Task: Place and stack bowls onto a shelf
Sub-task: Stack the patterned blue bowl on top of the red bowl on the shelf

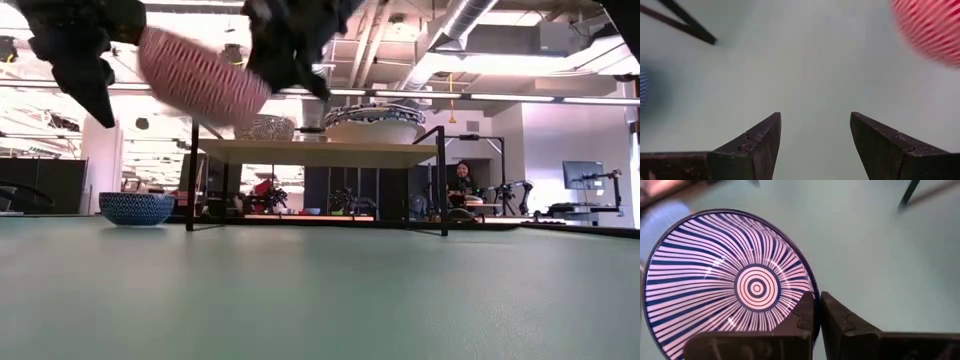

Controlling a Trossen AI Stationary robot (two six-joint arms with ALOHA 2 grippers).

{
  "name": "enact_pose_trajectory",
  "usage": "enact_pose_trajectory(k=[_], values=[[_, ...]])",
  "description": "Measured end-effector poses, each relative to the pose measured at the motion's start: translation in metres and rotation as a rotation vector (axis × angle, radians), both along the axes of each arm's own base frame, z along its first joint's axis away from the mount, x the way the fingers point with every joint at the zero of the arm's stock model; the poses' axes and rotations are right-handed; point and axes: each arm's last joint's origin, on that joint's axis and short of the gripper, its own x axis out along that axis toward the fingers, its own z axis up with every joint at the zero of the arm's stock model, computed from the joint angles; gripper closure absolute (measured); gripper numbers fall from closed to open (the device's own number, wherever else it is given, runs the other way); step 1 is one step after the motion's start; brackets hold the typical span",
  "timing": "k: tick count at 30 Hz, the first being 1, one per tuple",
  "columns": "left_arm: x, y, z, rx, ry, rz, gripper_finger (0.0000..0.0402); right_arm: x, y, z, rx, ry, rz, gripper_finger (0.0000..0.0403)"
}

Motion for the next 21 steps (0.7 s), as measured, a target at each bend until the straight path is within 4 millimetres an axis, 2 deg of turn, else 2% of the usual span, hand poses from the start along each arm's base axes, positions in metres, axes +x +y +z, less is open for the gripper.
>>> enact_pose_trajectory(k=[5,9,16,21], values=[[-0.007,0.008,0.008,0.043,-0.099,0.13,0.0181,-0.011,-0.045,0.059,-0.053,-0.125,-0.033,0.037],[-0.013,0.016,0.013,0.102,-0.156,0.24,0.018,-0.024,-0.096,0.089,-0.101,-0.203,-0.144,0.037],[-0.016,0.033,0.017,0.142,-0.189,0.39,0.0181,-0.037,-0.19,0.107,-0.123,-0.34,-0.382,0.037],[-0.018,0.049,0.013,0.164,-0.127,0.499,0.019,-0.051,-0.234,0.103,-0.139,-0.325,-0.469,0.037]])
